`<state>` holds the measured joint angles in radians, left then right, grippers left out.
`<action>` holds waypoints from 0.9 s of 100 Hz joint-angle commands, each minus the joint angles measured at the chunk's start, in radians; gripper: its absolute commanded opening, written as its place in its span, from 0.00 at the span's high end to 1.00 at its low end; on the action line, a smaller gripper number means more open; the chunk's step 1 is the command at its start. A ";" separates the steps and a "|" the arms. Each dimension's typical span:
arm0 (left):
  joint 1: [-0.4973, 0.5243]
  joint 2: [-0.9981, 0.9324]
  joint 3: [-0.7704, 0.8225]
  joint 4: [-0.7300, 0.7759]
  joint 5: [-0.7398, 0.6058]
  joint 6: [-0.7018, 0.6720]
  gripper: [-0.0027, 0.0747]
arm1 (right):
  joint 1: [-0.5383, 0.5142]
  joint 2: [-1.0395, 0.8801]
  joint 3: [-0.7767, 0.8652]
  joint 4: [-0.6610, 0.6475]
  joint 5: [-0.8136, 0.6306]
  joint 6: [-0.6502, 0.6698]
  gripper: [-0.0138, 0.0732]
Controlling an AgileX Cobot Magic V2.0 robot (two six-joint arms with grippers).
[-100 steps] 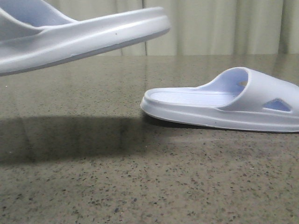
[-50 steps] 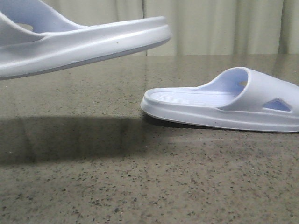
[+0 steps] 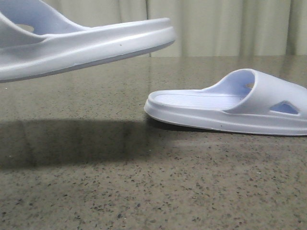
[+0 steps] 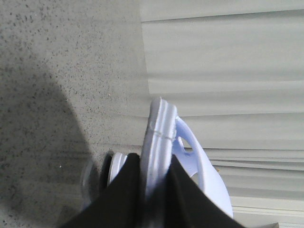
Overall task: Insert blue slippers together front up
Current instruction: 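Grasp the heel rim of the other slipper with the right gripper and lift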
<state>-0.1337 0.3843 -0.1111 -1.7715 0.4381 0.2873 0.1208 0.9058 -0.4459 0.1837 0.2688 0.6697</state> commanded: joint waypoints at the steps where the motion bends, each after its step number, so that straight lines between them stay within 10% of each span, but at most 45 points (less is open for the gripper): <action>1: -0.005 0.005 -0.027 -0.044 0.034 0.002 0.94 | -0.007 0.015 -0.023 0.018 -0.078 -0.002 0.40; 74: -0.005 0.005 -0.027 -0.042 0.034 0.002 0.94 | 0.112 0.173 -0.023 0.163 -0.136 -0.002 0.41; 90: -0.005 0.005 -0.027 -0.042 0.034 0.002 0.94 | 0.118 0.200 -0.023 0.171 -0.145 -0.002 0.58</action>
<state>-0.1337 0.3843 -0.1111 -1.7715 0.4381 0.2891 0.2343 1.0921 -0.4543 0.3455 0.1199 0.6712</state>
